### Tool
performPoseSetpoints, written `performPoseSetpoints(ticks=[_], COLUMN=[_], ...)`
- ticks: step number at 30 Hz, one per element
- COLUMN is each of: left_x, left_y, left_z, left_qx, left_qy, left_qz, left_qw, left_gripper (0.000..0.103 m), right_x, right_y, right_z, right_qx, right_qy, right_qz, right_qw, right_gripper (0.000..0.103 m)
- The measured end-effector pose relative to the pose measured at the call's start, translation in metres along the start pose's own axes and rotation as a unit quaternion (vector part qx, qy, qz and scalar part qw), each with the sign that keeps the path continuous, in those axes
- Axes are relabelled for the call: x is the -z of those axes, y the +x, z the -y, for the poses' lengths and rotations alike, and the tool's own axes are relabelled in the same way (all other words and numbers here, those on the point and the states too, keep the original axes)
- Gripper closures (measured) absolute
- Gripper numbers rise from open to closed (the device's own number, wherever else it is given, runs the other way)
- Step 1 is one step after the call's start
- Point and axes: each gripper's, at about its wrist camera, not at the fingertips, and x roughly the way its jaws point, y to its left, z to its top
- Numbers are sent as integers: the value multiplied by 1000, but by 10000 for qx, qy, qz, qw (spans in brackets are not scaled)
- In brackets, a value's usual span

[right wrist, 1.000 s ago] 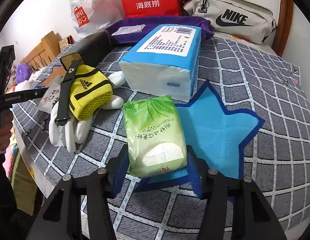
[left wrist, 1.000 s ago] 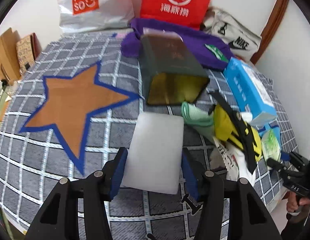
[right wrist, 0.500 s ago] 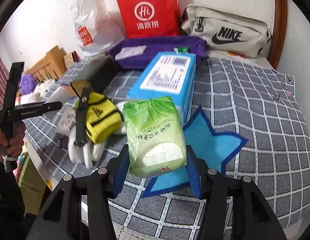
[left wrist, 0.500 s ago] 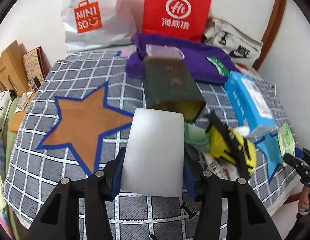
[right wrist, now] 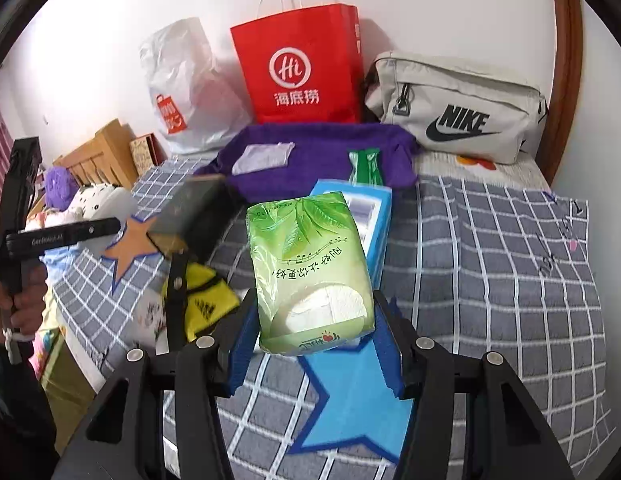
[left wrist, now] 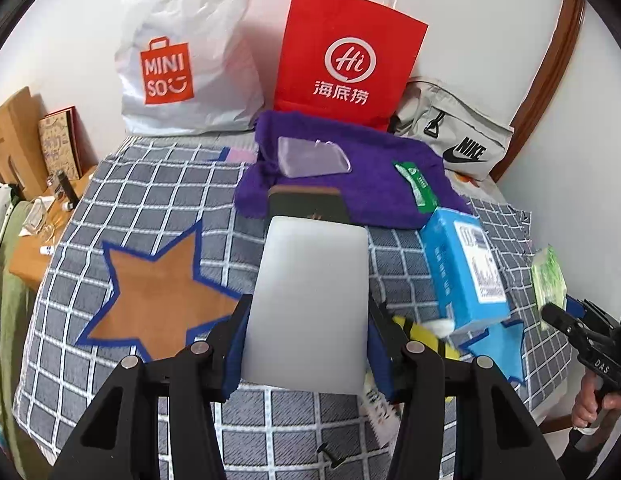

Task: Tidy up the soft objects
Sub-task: 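Carry the foam block with the left tool while the right tool carries the tissue pack to the towel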

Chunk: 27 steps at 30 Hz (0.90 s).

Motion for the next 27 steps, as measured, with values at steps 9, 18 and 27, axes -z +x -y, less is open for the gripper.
performPoseSetpoints(ticks=[9,18,27], left_x=[-39,-77,-113], left_y=[10,31,49], left_z=[11,9,17], left_qx=[-6,-74,-97], left_qy=[54,-32,50], left_qz=[56,45,65], left_qw=[10000,10000,9999], left_gripper=[54,53,53], right_x=[-49,-97,-137], right_y=[12,36,67], right_z=[2,2,8], right_qx=[-68,-173,-54], right_qy=[60,81,71], right_qz=[143,207,-6], right_qw=[9999,9996,10000], right_gripper=[50,50,50])
